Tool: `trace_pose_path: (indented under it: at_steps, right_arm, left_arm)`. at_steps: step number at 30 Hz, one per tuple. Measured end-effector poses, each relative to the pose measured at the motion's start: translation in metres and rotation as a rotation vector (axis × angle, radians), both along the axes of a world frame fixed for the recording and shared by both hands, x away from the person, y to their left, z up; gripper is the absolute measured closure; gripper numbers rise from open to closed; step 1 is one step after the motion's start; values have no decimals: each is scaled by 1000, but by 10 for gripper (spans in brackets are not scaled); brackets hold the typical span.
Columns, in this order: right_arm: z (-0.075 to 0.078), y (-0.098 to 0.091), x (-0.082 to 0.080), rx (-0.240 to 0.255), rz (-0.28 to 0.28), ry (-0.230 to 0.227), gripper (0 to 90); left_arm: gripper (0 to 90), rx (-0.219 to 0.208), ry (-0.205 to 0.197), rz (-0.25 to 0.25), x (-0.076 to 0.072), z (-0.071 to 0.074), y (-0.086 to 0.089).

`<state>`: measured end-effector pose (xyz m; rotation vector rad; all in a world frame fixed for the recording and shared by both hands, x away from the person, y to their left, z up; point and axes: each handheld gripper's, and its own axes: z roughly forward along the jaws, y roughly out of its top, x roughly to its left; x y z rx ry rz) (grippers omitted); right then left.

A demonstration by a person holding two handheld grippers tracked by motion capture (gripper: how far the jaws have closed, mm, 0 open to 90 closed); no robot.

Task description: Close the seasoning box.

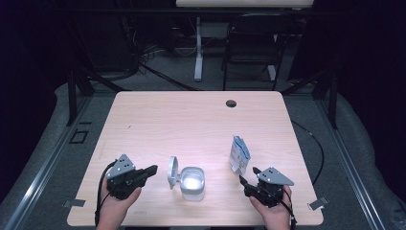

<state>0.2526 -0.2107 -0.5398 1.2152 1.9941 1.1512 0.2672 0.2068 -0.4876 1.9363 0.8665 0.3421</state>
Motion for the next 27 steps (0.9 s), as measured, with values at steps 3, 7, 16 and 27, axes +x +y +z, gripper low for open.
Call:
trace_pose_path:
  at_steps: [3, 7, 16, 27]
  right_arm:
    - [0, 0, -1, 0, -3, -5, 408]
    - [-2, 1, -1, 9, -2, -12, 400]
    - [-5, 2, -3, 1, 8, -12, 393]
    - [-6, -4, -4, 19, -8, -5, 391]
  left_arm:
    - [900, -11, 2, -14, -1, 1, -2]
    - [900, -6, 9, -32, -3, 3, -8]
    - [900, 1, 9, -59, -6, 4, -17]
    - [900, -2, 16, -93, -7, 4, -25]
